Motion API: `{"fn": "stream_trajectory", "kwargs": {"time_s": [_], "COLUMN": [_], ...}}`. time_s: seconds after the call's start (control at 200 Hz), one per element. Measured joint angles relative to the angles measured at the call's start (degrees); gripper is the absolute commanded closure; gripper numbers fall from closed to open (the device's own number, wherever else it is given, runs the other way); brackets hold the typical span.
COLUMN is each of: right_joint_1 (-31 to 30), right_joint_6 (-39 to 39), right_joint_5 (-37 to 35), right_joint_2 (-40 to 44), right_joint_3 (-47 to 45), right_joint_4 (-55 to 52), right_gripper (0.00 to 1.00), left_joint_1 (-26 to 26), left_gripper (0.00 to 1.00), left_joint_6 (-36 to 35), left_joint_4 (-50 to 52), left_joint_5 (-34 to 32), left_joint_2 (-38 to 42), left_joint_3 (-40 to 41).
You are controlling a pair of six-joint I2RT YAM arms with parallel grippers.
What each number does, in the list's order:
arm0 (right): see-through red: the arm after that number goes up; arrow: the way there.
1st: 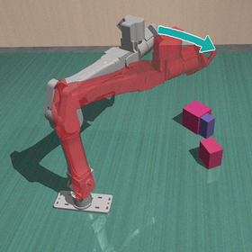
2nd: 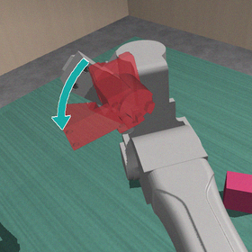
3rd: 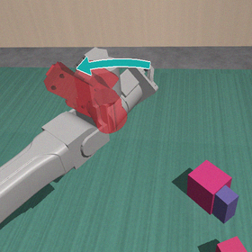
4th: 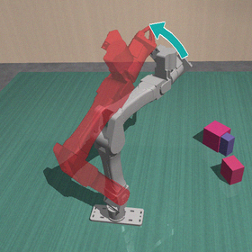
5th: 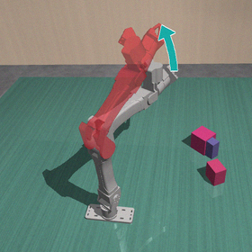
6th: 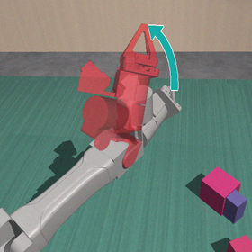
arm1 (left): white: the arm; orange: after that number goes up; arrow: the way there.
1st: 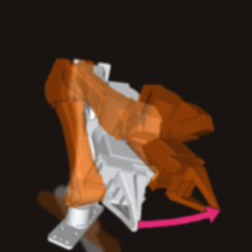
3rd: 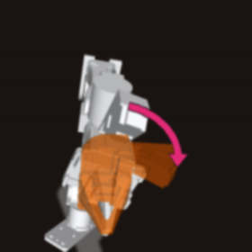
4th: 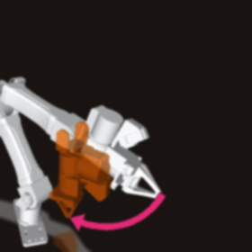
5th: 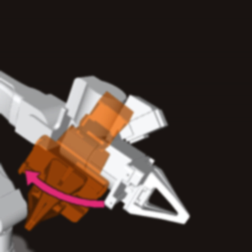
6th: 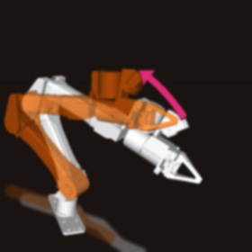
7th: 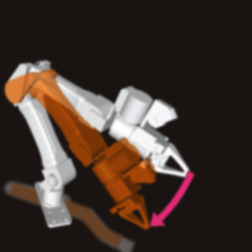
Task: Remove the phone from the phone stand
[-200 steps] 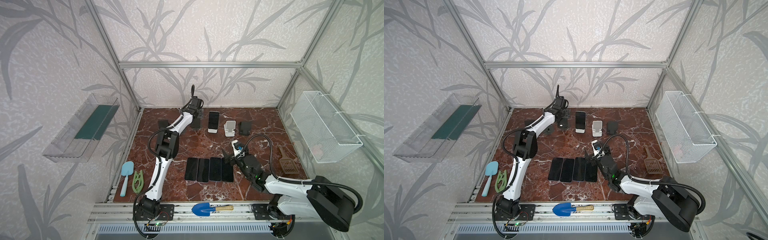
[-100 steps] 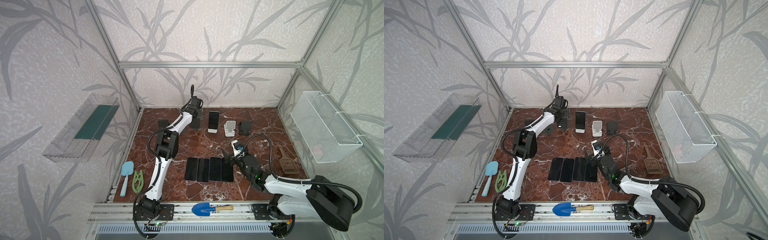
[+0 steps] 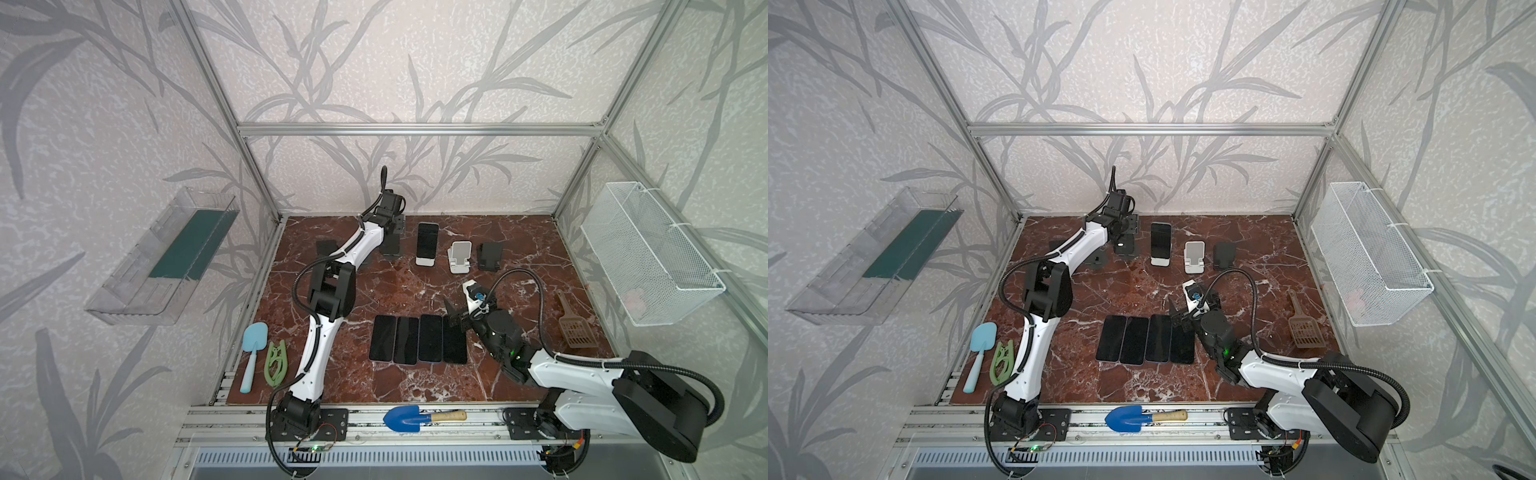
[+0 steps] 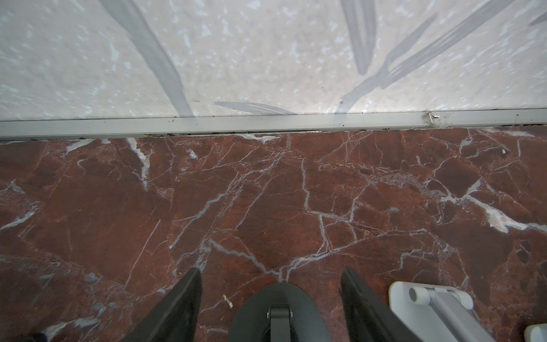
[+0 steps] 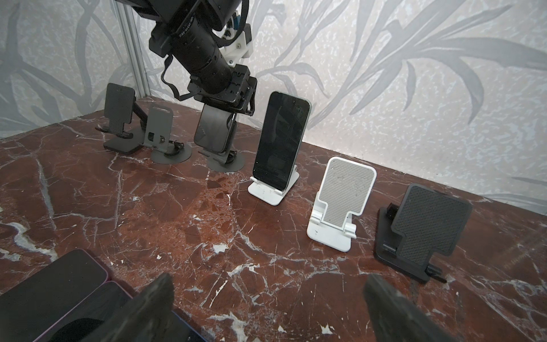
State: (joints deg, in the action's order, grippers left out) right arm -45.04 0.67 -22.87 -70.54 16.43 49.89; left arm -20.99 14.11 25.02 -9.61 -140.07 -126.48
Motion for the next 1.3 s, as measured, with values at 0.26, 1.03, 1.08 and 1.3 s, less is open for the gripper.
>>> {"fn": "stream_trajectory", "kwargs": {"time_s": [0.26,1.03,1.08,1.3], "right_joint_1": [0.0,0.0,0.0,0.0], "right_joint_6": [-0.02,-0.02,-0.04,-0.09], "right_joint_5": [0.0,-0.04,-0.02,-0.02], "right_joint_2": [-0.04,-0.37,-0.37,-0.35], "right_joint_3": [0.0,0.0,0.0,0.0], "right_joint_4": [0.0,0.02,0.02,0.02], "right_gripper": [0.01,0.01,0.01,0.01], "left_joint_1": [0.0,-1.14,-1.14,-1.27], "left_gripper": [0.44,0.5,0.51,0.51], "left_joint_6": [-0.04,-0.57,-0.61,-0.68], "left_joint_4": [0.46,3.98,4.2,4.76], "left_joint_5": [0.0,0.07,0.07,0.2], "left_joint_2": [0.15,0.26,0.26,0.68], "left_joint_3": [0.0,-3.67,-3.67,-3.67]}}
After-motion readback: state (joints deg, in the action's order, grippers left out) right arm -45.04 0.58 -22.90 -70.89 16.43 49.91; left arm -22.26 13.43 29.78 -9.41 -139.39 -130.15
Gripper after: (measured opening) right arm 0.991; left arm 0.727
